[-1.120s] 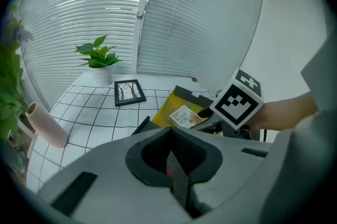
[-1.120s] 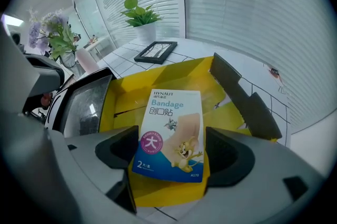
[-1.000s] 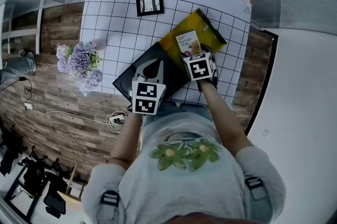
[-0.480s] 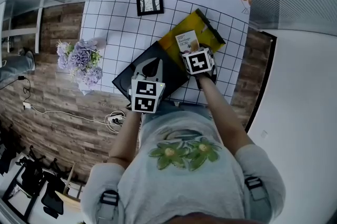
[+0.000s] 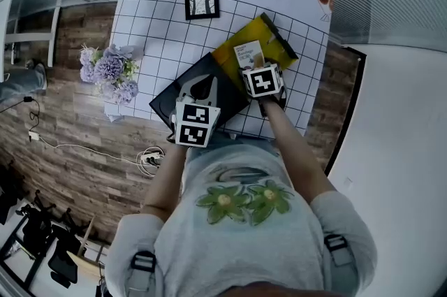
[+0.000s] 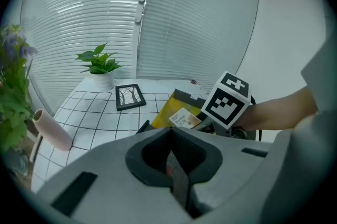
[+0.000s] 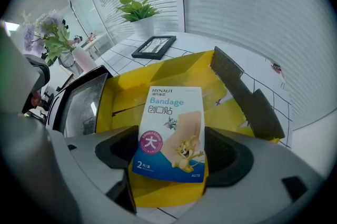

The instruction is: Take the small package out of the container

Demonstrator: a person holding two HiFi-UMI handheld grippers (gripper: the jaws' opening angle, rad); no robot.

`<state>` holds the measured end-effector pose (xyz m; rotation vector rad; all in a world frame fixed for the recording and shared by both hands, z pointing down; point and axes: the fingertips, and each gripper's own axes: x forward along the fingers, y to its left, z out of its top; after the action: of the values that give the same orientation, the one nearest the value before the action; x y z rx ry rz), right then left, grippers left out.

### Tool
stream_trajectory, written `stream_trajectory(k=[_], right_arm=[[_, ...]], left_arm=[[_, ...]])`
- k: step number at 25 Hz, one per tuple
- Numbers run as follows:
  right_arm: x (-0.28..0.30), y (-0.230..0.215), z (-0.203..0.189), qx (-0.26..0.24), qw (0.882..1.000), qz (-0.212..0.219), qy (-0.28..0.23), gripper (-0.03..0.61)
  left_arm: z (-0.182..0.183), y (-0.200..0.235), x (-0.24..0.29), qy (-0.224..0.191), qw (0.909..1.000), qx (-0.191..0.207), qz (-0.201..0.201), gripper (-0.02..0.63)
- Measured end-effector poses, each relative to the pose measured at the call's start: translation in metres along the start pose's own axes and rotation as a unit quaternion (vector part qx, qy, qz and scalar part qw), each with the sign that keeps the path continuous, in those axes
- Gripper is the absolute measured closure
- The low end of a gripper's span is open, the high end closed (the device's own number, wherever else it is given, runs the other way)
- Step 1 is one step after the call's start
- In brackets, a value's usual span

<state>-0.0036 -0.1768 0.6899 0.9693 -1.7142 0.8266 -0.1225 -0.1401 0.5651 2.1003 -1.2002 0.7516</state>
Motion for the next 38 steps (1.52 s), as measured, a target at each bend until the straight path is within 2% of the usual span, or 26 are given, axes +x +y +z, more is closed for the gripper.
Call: stream_trajectory(k=[11, 20, 38], right_arm=[[-0.005, 0.001, 0.0, -0.02, 1.0, -0.003, -0.02, 0.213], [-0.019, 0.006, 0.007, -0.023, 0.998, 0.005, -0.054, 0.213], [-0.046, 0.007, 0.009, -0.062, 0.995, 0.017, -0.081, 0.213]], left_arm=[[-0.002, -0.014, -0.008, -0.007, 0.9996, 0.027, -0.004, 0.607], [-0.001, -0.015, -0.018, -0.01, 0.9994, 0.032, 0.008, 0.607], [0.001, -0.027, -0.026, -0.02, 0.9986, 0.04, 0.029, 0.607]])
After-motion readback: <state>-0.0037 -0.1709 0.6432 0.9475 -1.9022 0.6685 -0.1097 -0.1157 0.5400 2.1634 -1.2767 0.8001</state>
